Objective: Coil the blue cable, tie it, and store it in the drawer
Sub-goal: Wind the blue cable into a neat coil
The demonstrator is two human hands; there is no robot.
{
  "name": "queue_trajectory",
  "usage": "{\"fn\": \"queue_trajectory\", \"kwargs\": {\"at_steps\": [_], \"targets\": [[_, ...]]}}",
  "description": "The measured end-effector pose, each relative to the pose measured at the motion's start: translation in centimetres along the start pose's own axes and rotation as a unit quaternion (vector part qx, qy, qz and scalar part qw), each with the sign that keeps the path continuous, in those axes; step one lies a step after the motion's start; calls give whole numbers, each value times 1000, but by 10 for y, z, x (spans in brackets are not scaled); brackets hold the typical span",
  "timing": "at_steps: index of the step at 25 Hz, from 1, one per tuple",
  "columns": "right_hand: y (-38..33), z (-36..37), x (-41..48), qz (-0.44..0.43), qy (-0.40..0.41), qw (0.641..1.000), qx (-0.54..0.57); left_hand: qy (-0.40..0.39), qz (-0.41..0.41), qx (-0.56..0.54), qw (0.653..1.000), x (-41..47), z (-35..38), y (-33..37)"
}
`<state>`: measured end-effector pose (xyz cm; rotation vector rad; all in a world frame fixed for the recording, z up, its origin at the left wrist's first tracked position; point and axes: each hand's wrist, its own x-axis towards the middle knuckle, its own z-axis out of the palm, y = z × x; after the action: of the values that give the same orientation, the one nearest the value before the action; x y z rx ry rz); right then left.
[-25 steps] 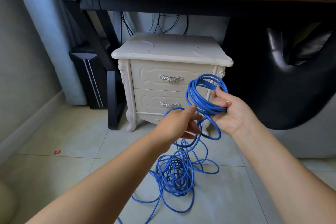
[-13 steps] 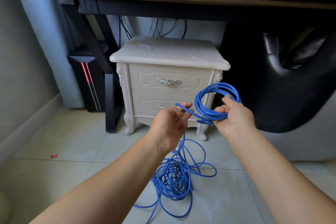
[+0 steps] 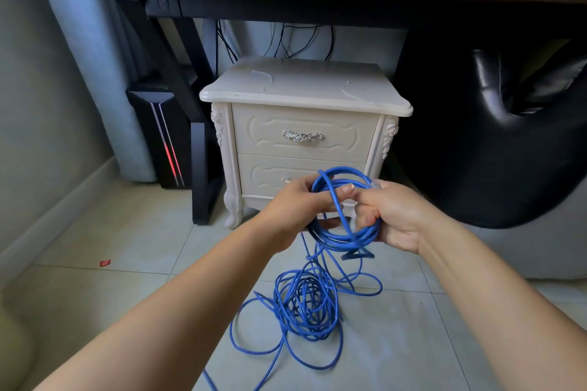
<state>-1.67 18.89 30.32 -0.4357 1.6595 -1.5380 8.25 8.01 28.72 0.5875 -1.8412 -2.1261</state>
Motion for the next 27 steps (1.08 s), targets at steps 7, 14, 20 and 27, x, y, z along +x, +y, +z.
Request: {"fn": "queue_trajectory", "kwargs": {"at_steps": [7,14,20,27], "targets": [[14,16,4,-6,0,997,-82,103,22,230,967,9,-12,-2],[-5,8,-13,-4,-89,958,-272,111,59,304,944,1,-31,12],[-3,-12,11,-8,87,991,-99,128,63,138,980,-2,-62,23],[-9,22,-6,-124,-26,965,-229,130,106,95,981,-8,-70,28]]}}
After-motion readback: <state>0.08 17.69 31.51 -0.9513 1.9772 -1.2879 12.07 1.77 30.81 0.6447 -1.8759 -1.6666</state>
